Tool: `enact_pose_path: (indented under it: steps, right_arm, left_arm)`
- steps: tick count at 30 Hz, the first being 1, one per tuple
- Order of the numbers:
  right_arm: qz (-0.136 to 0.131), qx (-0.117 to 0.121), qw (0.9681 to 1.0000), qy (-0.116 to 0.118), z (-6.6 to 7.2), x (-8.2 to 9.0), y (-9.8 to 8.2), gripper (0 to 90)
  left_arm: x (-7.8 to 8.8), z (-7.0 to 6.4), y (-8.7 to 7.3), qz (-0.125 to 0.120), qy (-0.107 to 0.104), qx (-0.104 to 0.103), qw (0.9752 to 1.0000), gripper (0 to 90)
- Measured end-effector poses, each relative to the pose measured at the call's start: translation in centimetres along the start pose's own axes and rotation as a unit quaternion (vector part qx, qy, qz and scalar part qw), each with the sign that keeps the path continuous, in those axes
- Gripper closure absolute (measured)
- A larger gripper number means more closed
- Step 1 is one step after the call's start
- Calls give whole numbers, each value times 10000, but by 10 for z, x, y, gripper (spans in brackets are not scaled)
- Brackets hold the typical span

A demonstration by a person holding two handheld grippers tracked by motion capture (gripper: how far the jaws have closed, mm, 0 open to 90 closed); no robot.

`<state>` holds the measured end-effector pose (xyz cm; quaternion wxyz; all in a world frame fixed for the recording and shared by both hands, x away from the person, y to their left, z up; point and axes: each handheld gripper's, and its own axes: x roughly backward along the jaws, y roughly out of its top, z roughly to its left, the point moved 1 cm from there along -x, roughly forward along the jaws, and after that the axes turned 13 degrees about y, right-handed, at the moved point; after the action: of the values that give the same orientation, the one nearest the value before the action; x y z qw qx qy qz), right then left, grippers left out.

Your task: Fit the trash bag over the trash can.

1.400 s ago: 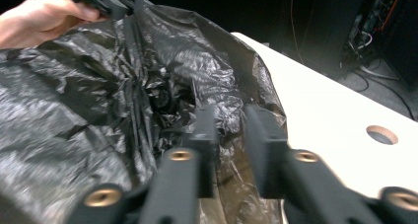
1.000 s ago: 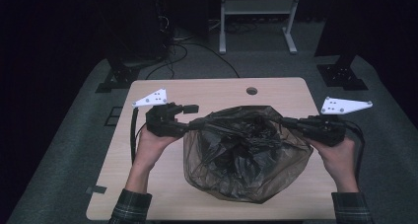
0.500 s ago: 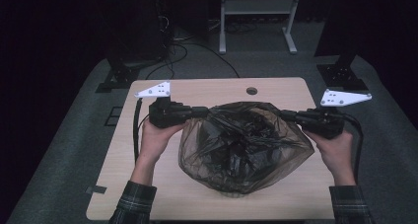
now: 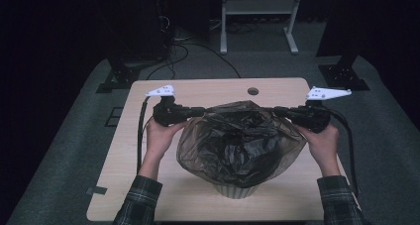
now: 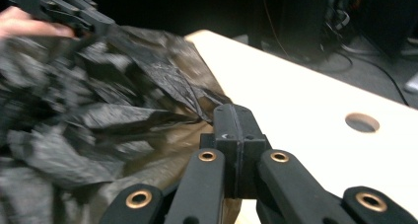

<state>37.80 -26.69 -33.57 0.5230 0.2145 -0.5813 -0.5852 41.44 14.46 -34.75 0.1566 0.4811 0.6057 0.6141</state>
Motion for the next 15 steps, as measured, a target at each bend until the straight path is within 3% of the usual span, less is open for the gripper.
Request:
enact_pose_path:
  steps: [8, 15]
  right_arm:
    - [243, -257, 9993, -79, -11, -12, -22, 900]
    - [371, -396, 9984, -134, -14, -13, -43, 900]
  left_arm:
    - [-19, 1, -23, 653, 212, -37, 9976, 892]
    - [-24, 1, -44, 912, 241, -54, 9955, 892]
